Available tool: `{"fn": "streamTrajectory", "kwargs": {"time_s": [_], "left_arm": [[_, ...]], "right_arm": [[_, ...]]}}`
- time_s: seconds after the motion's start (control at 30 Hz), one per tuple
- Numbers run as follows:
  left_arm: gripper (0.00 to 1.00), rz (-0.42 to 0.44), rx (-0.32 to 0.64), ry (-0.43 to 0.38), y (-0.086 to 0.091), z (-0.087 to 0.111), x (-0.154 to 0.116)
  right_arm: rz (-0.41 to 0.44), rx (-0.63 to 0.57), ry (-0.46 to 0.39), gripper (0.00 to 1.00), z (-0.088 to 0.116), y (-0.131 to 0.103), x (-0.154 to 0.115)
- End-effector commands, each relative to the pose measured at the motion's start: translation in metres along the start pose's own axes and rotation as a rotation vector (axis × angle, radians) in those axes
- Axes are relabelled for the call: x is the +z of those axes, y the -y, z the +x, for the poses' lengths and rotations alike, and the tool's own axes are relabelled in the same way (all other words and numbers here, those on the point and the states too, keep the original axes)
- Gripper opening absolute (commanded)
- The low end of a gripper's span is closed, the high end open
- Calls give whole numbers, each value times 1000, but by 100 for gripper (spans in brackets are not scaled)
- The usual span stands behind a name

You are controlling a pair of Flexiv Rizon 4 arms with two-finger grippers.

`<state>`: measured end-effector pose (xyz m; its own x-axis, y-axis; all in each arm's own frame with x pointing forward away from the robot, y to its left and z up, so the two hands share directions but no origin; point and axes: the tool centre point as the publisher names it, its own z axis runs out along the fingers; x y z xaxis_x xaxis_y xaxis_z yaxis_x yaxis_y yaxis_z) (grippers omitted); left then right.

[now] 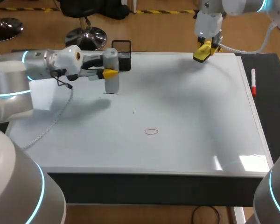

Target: Pick up the inspection probe, press it on each red-marked spot on the whiteboard one by one, put down the probe, pick up the eraser, and wipe off all the red marks.

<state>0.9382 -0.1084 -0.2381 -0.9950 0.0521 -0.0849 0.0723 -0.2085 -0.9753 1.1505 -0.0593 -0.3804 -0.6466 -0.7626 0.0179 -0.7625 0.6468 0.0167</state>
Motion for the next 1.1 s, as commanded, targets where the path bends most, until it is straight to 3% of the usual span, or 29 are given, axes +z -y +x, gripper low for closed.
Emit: {"fn": "streamTrajectory", "kwargs": {"time_s": [0.03,0.57,1.1], "left_arm": [[0,-9,14,39,10,-2,-18],[0,14,28,129,10,-22,-64],[0,14,28,129,10,-22,-64]], "right_arm": [[-1,-2,-5,0,0,1,-2],[-1,-2,-5,0,0,1,-2],[-1,-2,-5,0,0,1,-2]]}}
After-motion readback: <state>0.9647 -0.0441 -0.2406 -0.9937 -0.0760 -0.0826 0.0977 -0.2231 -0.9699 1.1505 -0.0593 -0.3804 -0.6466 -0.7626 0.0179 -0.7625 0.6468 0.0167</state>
